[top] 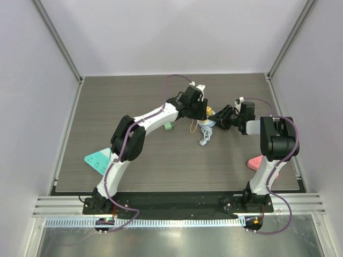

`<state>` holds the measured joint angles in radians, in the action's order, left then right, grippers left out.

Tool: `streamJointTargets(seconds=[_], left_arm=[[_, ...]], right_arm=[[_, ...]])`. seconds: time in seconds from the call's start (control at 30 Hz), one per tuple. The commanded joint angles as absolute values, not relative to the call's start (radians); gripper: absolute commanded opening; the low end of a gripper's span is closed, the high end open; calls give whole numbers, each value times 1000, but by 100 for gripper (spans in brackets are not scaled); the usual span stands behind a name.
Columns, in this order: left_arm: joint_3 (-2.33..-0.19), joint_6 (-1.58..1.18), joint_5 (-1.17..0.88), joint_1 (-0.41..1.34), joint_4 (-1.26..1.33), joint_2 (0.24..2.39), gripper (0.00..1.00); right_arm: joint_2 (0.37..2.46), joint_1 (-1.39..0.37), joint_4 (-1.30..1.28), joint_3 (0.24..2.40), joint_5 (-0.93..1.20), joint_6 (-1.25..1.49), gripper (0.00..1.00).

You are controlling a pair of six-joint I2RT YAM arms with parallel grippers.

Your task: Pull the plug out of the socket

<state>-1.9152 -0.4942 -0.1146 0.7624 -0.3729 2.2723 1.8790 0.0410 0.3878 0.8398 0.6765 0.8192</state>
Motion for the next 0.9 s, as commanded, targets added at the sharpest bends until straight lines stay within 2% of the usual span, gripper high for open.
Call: streamJointTargets(seconds=[0.0,0.17,0.2,0.37,0.43,0.53,0.57,0.7,0.87], left_arm=[[-1945,-495,-28,788,-426,2166,0],[-1797,-685,-239,721,-227,2120,0],[-1784,-702,-236,707,-216,2117,0],[-1885,-545,45,759,-408,2105,0],[-1879,-540,16,764,-396,2102,0],[-1804,-642,-152,726,-287,2083,0],[-1789,-656,-150,719,-285,2074,0],[-1909,-519,151,782,-471,2094,0],[-1844,-574,18,752,-416,2066,0]], right_arm=[[1896,52,373,850,594,810,1],[1893,52,374,850,594,807,1],[1891,52,374,847,591,807,1],[1896,54,370,850,588,805,1],[1896,52,368,851,588,805,1],[1894,52,365,851,583,801,1],[1894,52,364,853,583,802,1],[1896,52,361,854,583,802,1],[1896,52,357,856,580,799,1]])
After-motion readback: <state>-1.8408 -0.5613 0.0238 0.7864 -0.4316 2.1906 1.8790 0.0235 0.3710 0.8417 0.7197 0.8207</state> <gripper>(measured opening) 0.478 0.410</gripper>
